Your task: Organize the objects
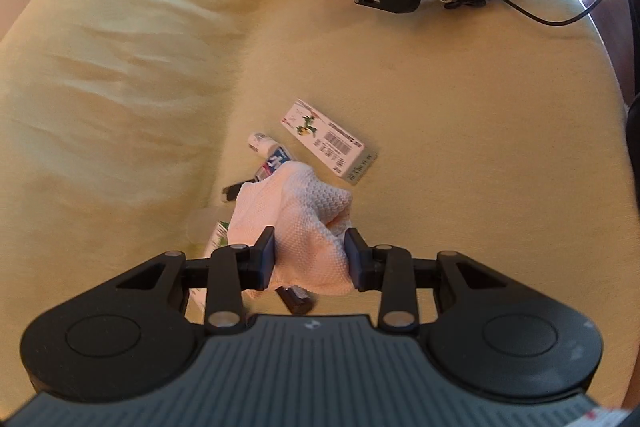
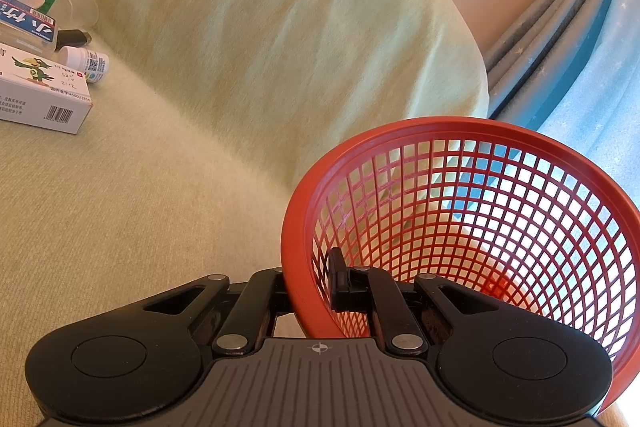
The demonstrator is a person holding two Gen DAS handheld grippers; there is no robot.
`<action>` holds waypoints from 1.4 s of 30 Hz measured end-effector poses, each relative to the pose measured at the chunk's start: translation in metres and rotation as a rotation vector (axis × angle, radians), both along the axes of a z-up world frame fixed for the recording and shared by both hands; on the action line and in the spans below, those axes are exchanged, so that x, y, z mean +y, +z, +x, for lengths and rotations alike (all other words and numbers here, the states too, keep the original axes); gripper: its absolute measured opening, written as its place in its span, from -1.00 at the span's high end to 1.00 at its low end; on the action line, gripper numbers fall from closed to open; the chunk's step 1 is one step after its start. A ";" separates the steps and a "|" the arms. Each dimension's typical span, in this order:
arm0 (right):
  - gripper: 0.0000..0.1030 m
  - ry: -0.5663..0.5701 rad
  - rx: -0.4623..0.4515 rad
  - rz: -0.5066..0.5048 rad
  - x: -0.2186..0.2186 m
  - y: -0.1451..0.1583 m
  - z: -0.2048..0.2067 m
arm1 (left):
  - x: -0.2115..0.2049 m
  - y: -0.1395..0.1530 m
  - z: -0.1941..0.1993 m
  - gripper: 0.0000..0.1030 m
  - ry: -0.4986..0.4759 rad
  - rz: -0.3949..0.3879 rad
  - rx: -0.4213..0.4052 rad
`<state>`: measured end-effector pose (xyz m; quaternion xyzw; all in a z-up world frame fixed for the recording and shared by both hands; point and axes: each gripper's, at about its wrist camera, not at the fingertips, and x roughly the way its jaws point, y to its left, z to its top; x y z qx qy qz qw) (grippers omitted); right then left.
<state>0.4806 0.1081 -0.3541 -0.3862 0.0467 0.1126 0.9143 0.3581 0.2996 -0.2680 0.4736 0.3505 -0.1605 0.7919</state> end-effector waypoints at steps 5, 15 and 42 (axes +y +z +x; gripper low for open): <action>0.92 0.001 0.002 -0.001 0.001 0.000 -0.001 | -0.009 0.009 0.019 0.40 -0.014 0.002 -0.034; 0.92 0.002 0.003 0.000 0.001 0.000 -0.001 | -0.009 0.025 0.089 0.40 0.132 -0.224 -0.033; 1.00 -0.015 -0.009 -0.207 0.004 -0.008 -0.025 | 0.000 -0.002 0.125 0.39 0.172 -0.357 -0.062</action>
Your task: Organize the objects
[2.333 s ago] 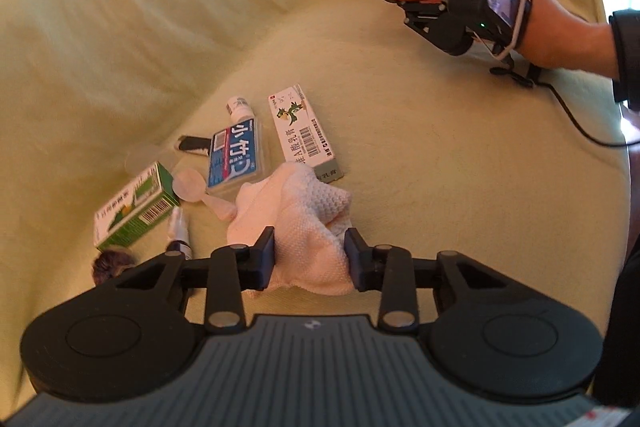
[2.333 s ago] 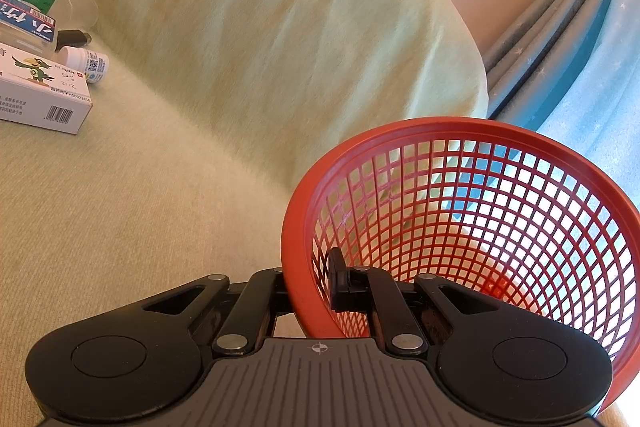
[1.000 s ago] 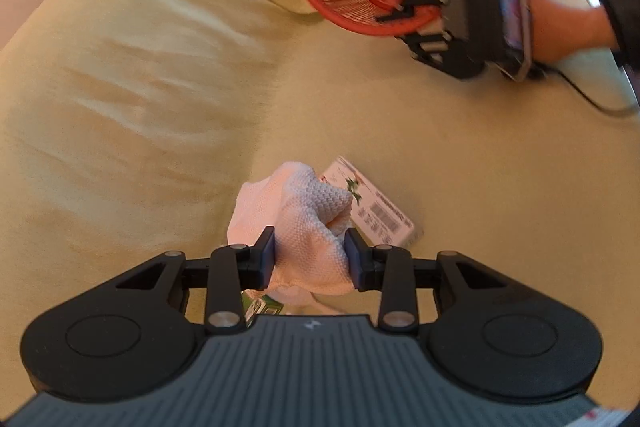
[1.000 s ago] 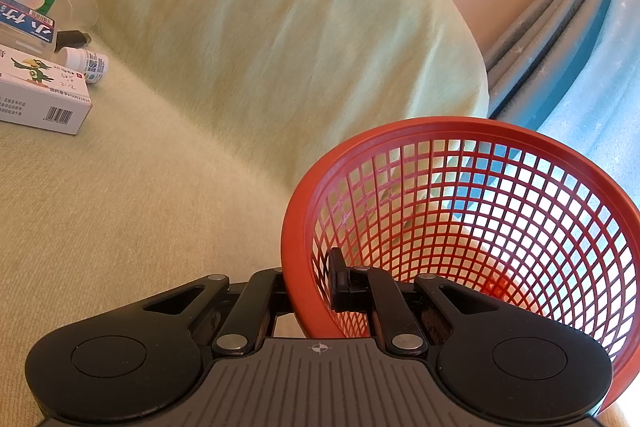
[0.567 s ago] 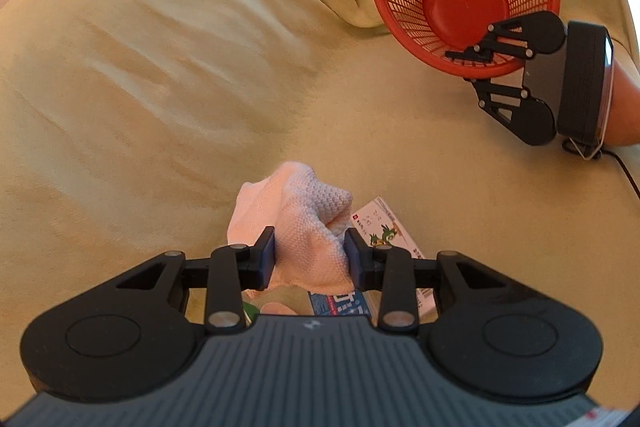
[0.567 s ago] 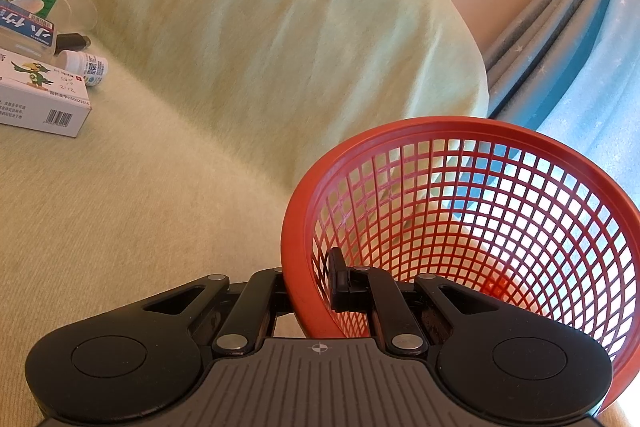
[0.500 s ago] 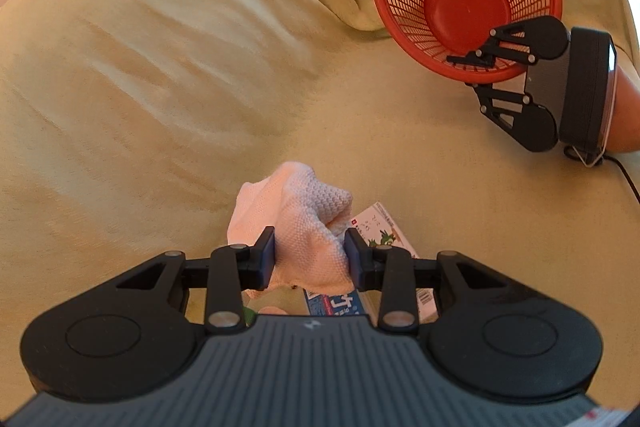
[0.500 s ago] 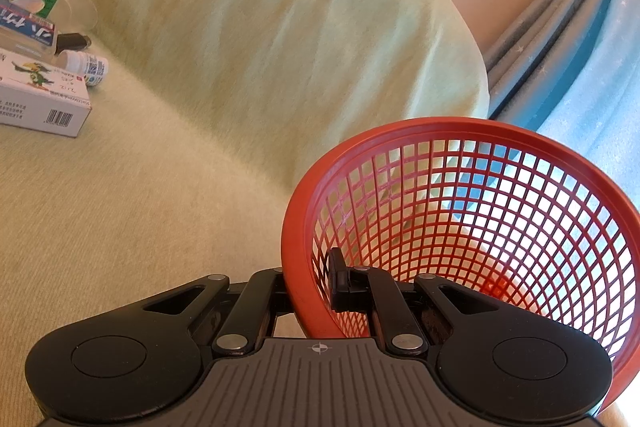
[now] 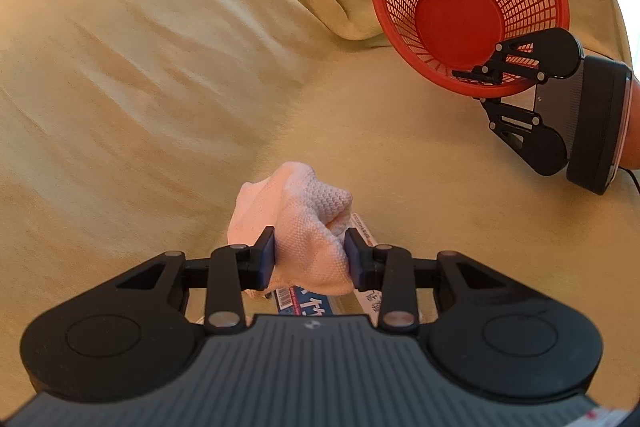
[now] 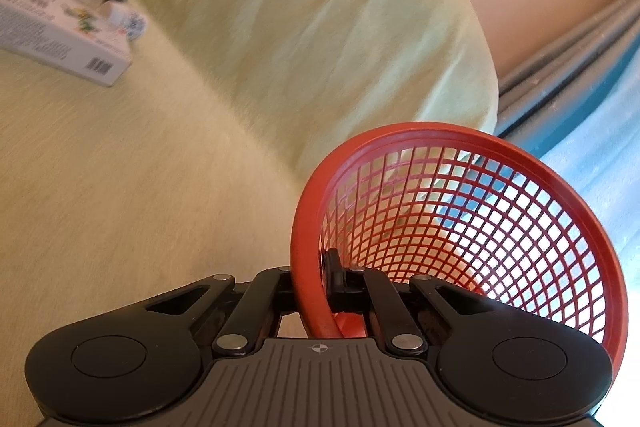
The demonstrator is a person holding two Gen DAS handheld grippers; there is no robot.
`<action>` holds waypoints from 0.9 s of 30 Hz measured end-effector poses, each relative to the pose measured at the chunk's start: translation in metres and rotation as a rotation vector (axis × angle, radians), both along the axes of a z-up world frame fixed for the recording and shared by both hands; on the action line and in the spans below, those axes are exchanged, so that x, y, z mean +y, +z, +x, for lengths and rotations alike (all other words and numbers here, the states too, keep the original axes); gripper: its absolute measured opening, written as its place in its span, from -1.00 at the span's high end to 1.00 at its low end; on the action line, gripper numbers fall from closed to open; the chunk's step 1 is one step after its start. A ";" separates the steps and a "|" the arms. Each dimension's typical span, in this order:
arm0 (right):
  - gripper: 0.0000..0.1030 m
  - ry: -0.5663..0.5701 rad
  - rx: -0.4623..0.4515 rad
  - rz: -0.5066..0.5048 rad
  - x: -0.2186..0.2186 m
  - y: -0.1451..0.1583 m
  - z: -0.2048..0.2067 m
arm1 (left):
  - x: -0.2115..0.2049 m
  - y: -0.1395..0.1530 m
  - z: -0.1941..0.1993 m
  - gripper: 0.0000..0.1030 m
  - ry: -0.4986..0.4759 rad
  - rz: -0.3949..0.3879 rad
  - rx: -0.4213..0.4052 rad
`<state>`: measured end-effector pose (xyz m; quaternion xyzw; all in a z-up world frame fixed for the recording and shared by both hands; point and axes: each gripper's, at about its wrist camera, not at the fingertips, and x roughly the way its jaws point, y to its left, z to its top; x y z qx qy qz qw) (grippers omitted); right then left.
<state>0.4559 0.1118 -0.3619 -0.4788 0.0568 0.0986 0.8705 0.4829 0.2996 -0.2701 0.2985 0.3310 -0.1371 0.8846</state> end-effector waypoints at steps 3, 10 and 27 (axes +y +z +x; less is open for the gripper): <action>1.00 -0.022 0.003 -0.024 -0.002 0.001 -0.010 | -0.003 -0.003 -0.002 0.39 -0.005 -0.007 -0.003; 1.00 -0.068 0.005 -0.088 -0.004 0.003 -0.042 | -0.018 0.000 -0.007 0.39 -0.040 -0.015 -0.028; 0.99 -0.115 0.098 -0.165 -0.015 -0.021 -0.101 | -0.043 0.022 -0.018 0.38 -0.134 -0.022 -0.096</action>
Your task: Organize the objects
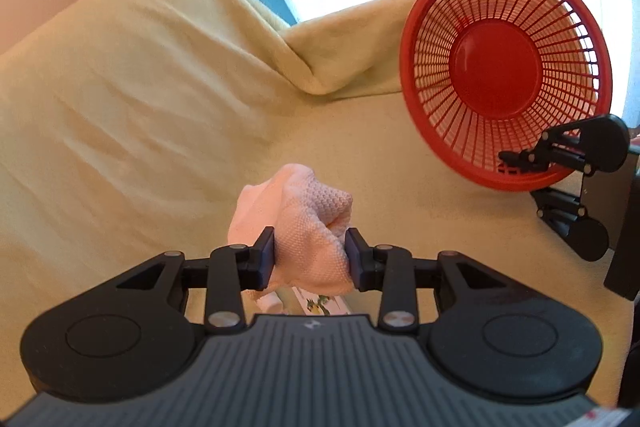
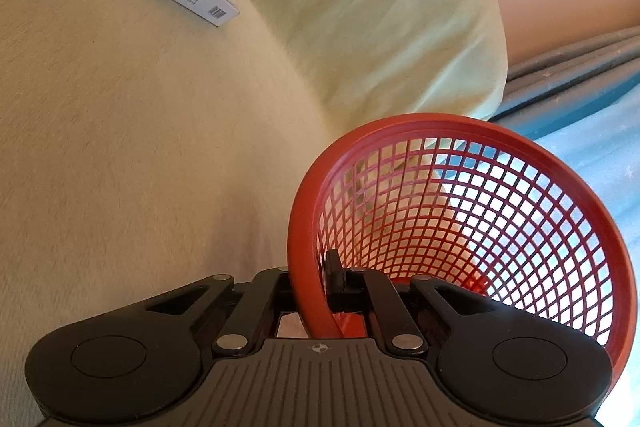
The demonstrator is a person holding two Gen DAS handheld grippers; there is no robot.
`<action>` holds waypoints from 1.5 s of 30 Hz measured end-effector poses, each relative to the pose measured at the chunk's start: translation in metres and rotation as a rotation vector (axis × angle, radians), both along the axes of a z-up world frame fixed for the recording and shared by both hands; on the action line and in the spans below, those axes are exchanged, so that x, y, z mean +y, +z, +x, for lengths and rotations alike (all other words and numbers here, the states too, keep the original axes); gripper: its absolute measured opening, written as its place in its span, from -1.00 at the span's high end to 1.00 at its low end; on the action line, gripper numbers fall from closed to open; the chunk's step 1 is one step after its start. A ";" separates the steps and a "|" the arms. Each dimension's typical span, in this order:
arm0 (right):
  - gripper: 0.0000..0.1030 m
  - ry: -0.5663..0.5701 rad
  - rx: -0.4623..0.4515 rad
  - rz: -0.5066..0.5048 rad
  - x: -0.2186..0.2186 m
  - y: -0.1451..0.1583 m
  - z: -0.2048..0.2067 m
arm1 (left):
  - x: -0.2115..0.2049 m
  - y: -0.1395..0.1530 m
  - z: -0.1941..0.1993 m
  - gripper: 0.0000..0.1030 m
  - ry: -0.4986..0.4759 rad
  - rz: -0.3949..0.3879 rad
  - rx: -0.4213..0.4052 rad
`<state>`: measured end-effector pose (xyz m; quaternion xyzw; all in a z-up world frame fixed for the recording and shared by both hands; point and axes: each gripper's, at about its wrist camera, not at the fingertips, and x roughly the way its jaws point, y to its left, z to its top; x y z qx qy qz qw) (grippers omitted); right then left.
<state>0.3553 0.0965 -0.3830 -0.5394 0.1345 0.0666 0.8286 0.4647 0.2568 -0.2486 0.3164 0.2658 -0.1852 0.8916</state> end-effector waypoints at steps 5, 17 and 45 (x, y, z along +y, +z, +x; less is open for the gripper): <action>0.96 -0.026 -0.006 0.092 0.007 0.005 0.011 | -0.016 0.011 0.000 0.38 -0.072 0.029 -0.042; 0.95 -0.030 -0.046 0.221 0.012 0.013 0.020 | -0.043 0.018 0.006 0.49 -0.144 0.029 -0.031; 0.94 0.000 -0.029 0.207 0.001 0.014 0.019 | -0.044 -0.112 0.015 0.78 -0.294 0.226 0.125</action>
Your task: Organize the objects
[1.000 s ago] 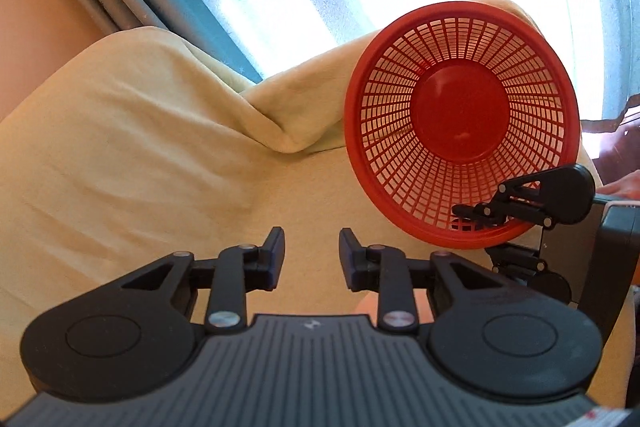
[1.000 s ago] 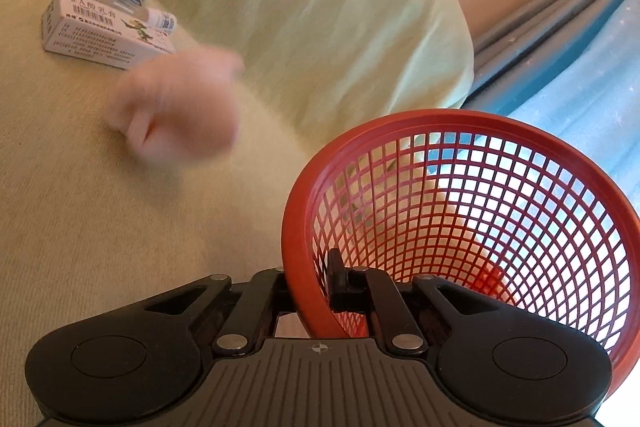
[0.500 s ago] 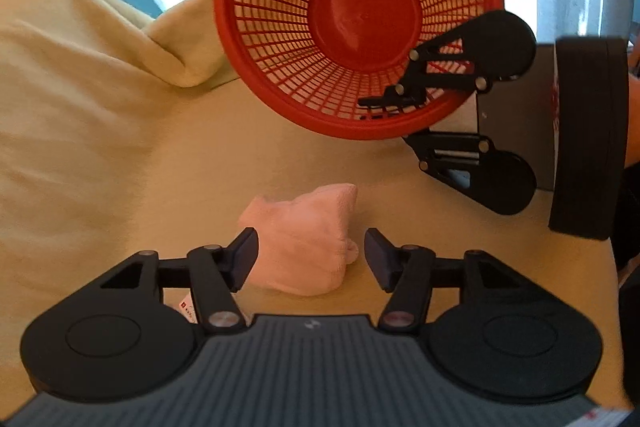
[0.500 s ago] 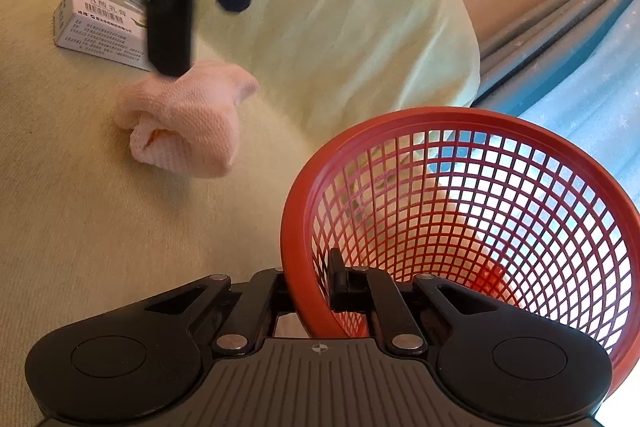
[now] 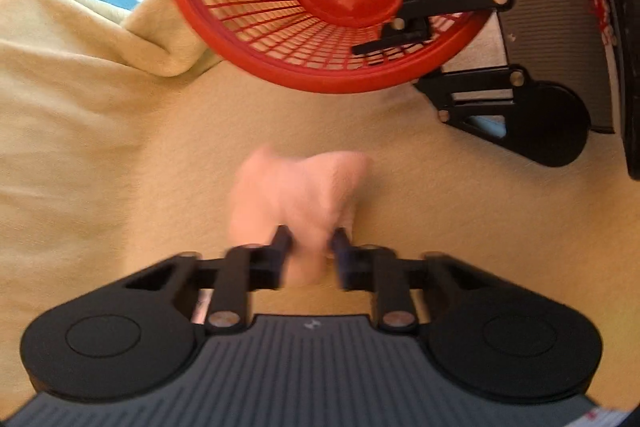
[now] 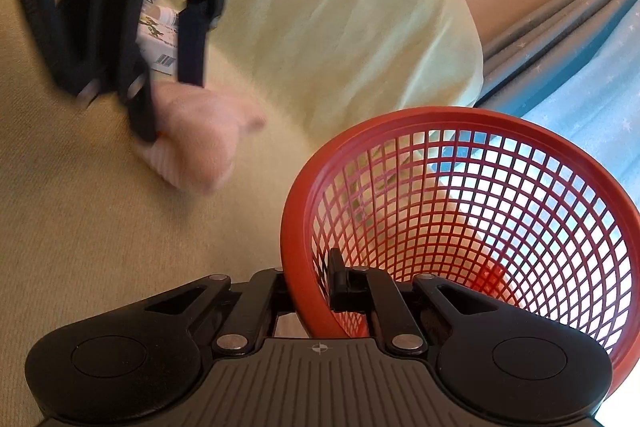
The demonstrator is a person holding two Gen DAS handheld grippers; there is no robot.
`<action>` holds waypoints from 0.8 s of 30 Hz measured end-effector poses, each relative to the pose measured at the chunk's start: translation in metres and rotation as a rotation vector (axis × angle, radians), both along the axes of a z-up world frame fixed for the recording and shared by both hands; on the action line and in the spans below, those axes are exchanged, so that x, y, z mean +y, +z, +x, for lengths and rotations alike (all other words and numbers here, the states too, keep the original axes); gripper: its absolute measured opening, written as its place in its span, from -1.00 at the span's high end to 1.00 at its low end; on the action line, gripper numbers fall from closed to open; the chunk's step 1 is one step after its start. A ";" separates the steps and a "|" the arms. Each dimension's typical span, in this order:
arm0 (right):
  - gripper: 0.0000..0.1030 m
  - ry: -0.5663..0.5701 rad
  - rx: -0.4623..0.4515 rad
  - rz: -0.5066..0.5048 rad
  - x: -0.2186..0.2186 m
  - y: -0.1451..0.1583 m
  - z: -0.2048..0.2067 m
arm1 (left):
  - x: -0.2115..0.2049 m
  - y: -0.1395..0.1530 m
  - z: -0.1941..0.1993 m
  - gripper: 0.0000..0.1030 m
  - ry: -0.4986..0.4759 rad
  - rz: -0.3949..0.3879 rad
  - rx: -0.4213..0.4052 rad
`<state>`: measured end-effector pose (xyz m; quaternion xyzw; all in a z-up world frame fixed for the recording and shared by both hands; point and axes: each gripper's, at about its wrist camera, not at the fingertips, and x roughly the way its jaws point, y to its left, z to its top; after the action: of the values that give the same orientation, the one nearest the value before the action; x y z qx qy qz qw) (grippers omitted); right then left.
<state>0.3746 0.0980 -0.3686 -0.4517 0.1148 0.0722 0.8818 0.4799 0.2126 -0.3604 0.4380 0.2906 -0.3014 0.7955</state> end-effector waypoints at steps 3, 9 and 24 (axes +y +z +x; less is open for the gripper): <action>0.94 -0.010 0.003 -0.001 0.002 0.000 0.000 | 0.005 0.014 -0.002 0.91 -0.009 0.013 -0.020; 0.94 -0.024 0.004 0.004 0.005 0.000 0.002 | 0.002 0.042 -0.004 1.00 -0.028 0.031 -0.067; 0.93 -0.019 0.013 0.016 0.006 0.005 0.002 | -0.013 -0.004 -0.008 -0.02 -0.219 0.188 -0.059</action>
<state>0.3770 0.1035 -0.3641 -0.4430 0.1241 0.0678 0.8853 0.4719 0.1991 -0.3647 0.5483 0.2443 -0.3450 0.7216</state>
